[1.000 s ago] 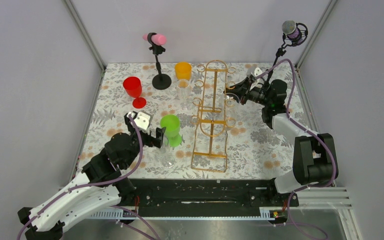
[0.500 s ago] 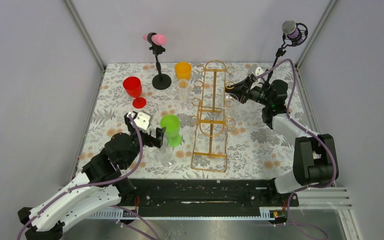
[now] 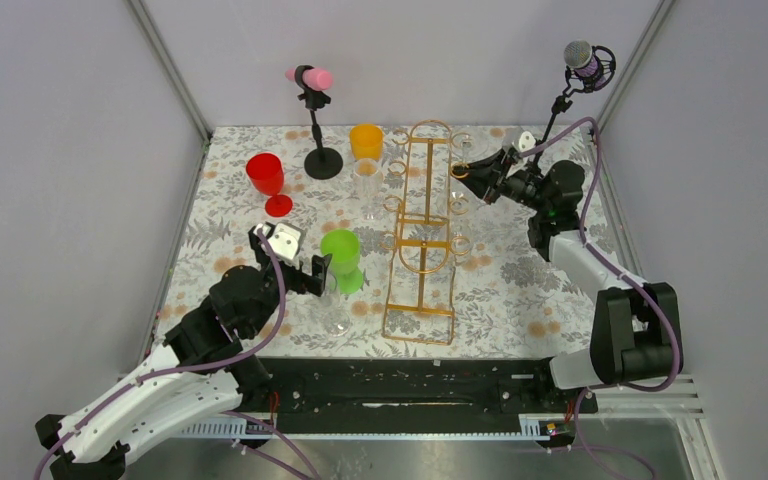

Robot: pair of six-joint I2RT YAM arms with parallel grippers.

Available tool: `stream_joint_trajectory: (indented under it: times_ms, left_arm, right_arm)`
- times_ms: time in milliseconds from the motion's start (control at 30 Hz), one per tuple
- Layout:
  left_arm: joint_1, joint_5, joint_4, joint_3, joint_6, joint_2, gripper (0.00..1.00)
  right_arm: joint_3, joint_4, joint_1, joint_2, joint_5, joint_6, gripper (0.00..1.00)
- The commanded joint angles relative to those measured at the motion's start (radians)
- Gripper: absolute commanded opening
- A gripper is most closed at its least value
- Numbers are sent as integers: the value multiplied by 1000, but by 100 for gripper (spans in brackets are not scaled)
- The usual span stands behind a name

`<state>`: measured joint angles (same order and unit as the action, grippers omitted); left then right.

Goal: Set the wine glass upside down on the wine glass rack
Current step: Adjust the wine glass in the wine rack.

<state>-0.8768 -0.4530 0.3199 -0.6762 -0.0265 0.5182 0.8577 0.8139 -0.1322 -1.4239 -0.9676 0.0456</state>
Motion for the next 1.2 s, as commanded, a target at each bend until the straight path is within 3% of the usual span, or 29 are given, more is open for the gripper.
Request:
stream_joint_trajectory:
  times_ms: [0,467,1167]
  left_arm:
    - [4,-18,-56,9,-12,-2,87]
    - [5,-10,-59,8,-12,6,87]
    - [5,-11,-58,9,-13,0,87]
  right_arm:
    - [3,28,-7,57,41,-35,0]
    - [-62,-24,3,149,95,-116,0]
    - [-62,-202,2,212,26,-224,0]
